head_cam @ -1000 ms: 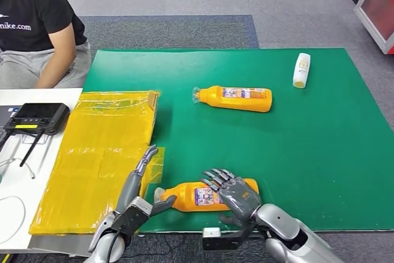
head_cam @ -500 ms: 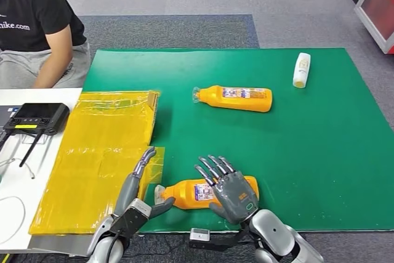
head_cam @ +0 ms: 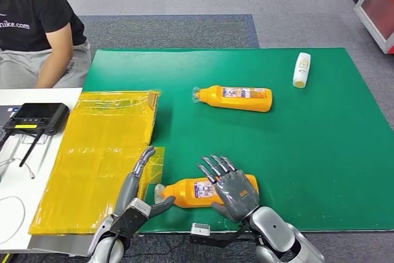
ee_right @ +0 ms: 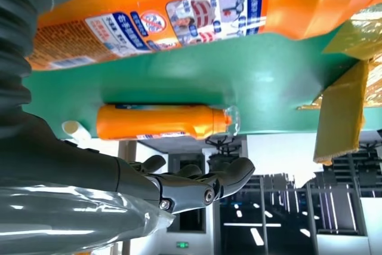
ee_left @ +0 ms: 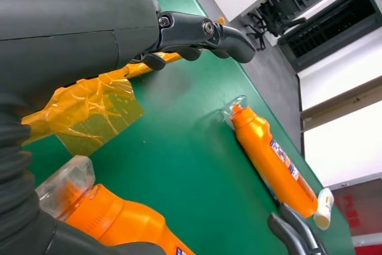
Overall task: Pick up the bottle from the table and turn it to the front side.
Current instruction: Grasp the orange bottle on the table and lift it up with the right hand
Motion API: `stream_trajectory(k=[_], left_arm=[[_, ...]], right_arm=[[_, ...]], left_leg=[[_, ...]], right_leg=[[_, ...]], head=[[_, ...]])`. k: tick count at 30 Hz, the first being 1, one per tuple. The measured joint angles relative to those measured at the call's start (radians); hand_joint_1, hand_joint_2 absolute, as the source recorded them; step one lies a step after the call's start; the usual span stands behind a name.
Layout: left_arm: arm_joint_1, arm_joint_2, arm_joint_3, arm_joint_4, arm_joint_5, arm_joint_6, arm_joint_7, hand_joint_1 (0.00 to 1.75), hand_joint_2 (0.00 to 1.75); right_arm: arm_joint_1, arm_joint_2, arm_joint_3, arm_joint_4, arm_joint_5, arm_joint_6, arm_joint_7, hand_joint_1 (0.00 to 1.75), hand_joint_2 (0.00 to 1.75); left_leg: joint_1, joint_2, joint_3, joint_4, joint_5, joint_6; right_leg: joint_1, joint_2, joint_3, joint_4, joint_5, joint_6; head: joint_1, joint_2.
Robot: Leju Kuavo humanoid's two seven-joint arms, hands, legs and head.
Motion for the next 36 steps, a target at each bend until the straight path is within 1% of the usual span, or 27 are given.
stream_trajectory(k=[10,16,25,30,36], left_arm=[[0.003,0.0,0.003,-0.002,0.0,0.007,0.0,0.0,1.75],[0.017,0.002,0.007,-0.005,0.003,0.018,0.0,0.0,1.75],[0.033,0.003,0.018,-0.019,0.001,0.03,0.0,0.0,1.75],[0.044,0.006,0.021,-0.033,-0.005,0.051,0.003,0.0,1.75],[0.049,0.01,0.024,-0.043,-0.006,0.059,0.005,0.0,1.75]], right_arm=[[-0.007,-0.006,-0.007,0.025,-0.029,0.053,-0.003,0.0,1.75],[-0.006,-0.012,-0.013,0.054,0.012,0.06,0.048,0.0,1.75],[-0.005,-0.013,-0.03,0.084,0.022,0.075,0.061,0.0,1.75],[-0.014,-0.012,-0.04,0.106,0.02,0.11,0.083,0.0,1.75],[-0.031,-0.011,-0.048,0.129,0.005,0.124,0.081,0.0,1.75]], left_leg=[[0.0,0.0,0.0,0.0,0.0,0.0],[0.0,0.0,0.0,0.0,0.0,0.0],[0.0,0.0,0.0,0.0,0.0,0.0],[0.0,0.0,0.0,0.0,0.0,0.0],[0.0,0.0,0.0,0.0,0.0,0.0]], right_leg=[[0.0,0.0,0.0,0.0,0.0,0.0],[0.0,0.0,0.0,0.0,0.0,0.0],[0.0,0.0,0.0,0.0,0.0,0.0],[0.0,0.0,0.0,0.0,0.0,0.0],[0.0,0.0,0.0,0.0,0.0,0.0]], head=[[0.0,0.0],[0.0,0.0],[0.0,0.0],[0.0,0.0],[0.0,0.0]])
